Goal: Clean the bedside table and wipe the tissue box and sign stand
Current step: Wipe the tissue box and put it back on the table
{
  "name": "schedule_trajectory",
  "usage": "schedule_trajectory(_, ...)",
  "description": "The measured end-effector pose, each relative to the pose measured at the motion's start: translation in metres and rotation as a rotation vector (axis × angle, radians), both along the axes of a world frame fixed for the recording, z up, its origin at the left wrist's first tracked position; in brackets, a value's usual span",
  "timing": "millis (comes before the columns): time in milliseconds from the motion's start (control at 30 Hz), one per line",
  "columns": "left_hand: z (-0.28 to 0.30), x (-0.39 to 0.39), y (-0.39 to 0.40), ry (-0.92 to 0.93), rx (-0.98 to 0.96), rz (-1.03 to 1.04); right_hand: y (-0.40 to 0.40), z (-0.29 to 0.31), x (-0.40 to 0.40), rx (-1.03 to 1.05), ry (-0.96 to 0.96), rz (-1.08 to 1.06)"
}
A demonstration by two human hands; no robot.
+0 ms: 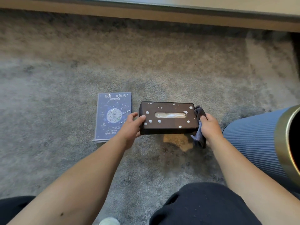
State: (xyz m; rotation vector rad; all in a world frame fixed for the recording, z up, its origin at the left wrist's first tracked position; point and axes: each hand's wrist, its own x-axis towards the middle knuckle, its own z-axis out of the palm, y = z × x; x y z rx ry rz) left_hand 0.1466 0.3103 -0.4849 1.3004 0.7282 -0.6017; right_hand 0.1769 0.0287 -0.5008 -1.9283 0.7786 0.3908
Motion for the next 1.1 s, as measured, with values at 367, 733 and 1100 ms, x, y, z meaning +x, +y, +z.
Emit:
schedule_trajectory(367,0.013,-0.011,-0.003,0.020,-0.252,-0.068,0.096,0.060,0.011,-0.355,-0.601,1.061)
schedule_trajectory(733,0.013,-0.012,-0.011,0.054,-0.219,-0.065,0.017,0.012,0.022,-0.709,-0.304,0.794)
schedule_trajectory(1100,0.010,-0.014,-0.016,0.041,-0.191,-0.121,0.105,0.032,0.003,-0.566,-0.626,0.974)
